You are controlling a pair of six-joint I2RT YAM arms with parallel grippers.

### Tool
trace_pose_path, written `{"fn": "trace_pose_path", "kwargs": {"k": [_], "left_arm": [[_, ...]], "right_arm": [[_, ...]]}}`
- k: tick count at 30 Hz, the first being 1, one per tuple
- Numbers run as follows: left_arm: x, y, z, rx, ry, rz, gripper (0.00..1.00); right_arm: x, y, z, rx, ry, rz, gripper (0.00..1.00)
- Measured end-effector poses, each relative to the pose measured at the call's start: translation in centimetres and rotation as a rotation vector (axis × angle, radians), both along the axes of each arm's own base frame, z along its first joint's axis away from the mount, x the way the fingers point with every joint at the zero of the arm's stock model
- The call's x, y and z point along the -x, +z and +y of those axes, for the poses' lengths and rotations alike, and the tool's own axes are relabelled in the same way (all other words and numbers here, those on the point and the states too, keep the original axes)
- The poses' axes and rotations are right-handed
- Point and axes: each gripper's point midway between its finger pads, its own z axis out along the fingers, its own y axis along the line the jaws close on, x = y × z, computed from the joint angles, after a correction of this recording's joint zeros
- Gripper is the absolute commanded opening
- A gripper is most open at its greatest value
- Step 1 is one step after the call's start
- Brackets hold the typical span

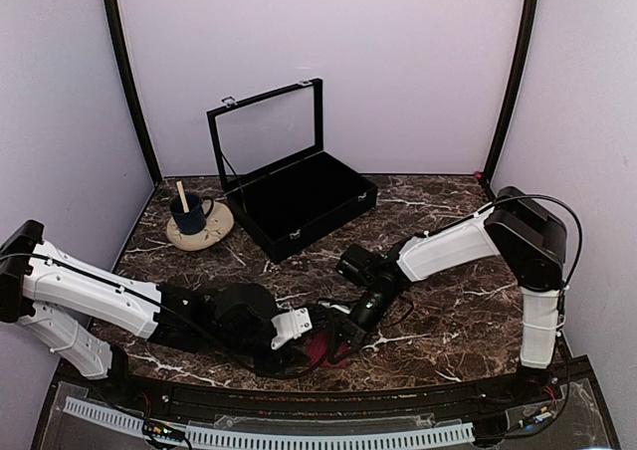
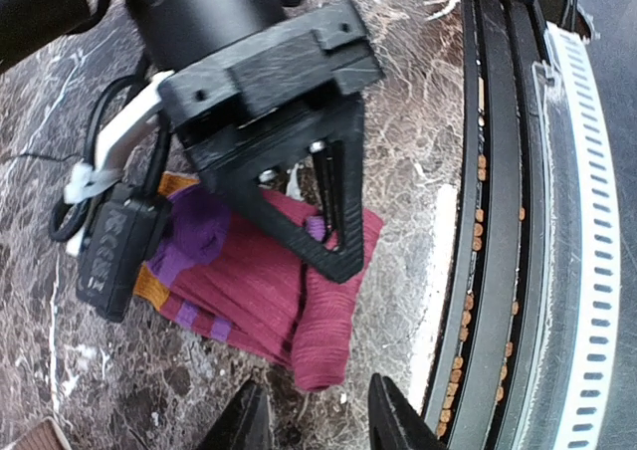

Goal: Roll the socks
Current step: Roll the sock at the center of the board.

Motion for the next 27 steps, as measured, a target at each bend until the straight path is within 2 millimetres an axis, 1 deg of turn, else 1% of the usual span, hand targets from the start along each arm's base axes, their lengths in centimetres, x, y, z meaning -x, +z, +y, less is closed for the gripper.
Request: {"fn": "trace_pose_path", "kwargs": {"k": [4,9,14,20,27], "left_arm": [[0.8,-0.5,-0.7,-0.036,-0.06,-0.071,0.37],[1.2,-1.8,-1.2,-0.099,-0.108,-0.141,0.38],[0.8,-2.8,-1.4,-0.159,-0.123,-0.21,0.38],[-0.4,-3.6,-1.5,-0.214,-0.112,-0.284,0.38],[-0.8,-4.9,-1.5,-0.269,-0.129,-0.32,0.37]], "right_arm": [[0.0,0.1,0.0,0.008,-0.001,0.005,0.0],[-0.3,0.2,0.3,0.015,-0.003,0.009,0.0],[-0.3,0.2,0.3,0.019,-0.005,0.013,0.0],[-0.3,0.1,0.3,0.021,-0.005,0.02,0.0],[-0.3,0.2,0.3,0.019,-0.006,0.022,0.0]]}}
